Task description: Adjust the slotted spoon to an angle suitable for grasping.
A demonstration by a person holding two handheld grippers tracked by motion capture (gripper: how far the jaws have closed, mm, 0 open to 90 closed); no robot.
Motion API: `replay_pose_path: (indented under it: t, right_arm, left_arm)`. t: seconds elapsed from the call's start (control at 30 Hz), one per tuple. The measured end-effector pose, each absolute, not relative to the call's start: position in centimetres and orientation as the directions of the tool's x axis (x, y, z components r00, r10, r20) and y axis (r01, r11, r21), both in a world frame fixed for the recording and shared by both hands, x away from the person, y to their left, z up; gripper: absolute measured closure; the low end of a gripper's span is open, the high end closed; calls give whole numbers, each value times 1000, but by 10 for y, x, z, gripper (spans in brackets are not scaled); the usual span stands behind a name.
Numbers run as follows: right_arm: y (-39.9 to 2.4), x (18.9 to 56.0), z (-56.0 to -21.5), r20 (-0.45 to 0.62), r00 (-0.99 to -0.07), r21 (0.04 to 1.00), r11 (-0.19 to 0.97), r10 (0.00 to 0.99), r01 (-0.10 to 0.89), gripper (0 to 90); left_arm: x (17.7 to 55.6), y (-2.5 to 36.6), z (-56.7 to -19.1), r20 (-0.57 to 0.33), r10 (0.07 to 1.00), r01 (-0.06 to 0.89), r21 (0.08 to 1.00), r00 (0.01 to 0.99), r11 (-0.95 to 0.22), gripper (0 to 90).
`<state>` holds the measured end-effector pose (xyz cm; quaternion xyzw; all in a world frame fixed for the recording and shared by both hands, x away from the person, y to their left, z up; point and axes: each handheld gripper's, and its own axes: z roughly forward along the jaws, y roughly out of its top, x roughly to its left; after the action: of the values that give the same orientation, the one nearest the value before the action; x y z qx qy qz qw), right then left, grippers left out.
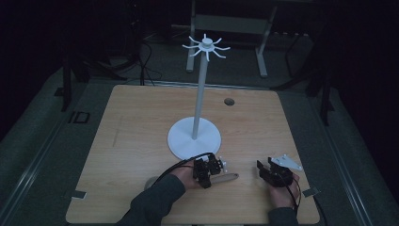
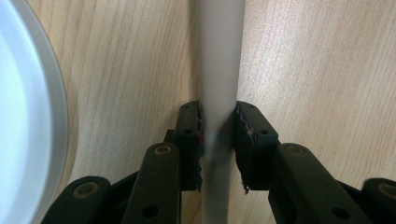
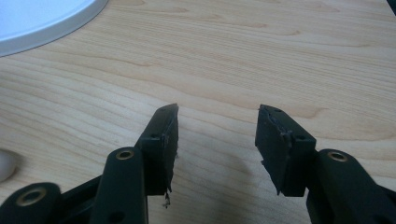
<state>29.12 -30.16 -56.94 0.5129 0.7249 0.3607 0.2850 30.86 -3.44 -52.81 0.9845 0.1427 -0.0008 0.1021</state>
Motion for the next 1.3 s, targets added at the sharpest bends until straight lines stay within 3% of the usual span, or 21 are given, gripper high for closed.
replay_pose_path:
  t: [0.73, 1.3]
  right_arm:
    - [-301, 291, -569, -47, -312, 814, 218, 949, 539, 487]
    - [-302, 291, -569, -51, -308, 813, 218, 950, 539, 482]
  left_arm:
    - [304, -42, -529, 15, 269, 261, 190, 963, -946, 740]
    - [309, -24, -510, 43, 353, 327, 282, 935, -902, 740]
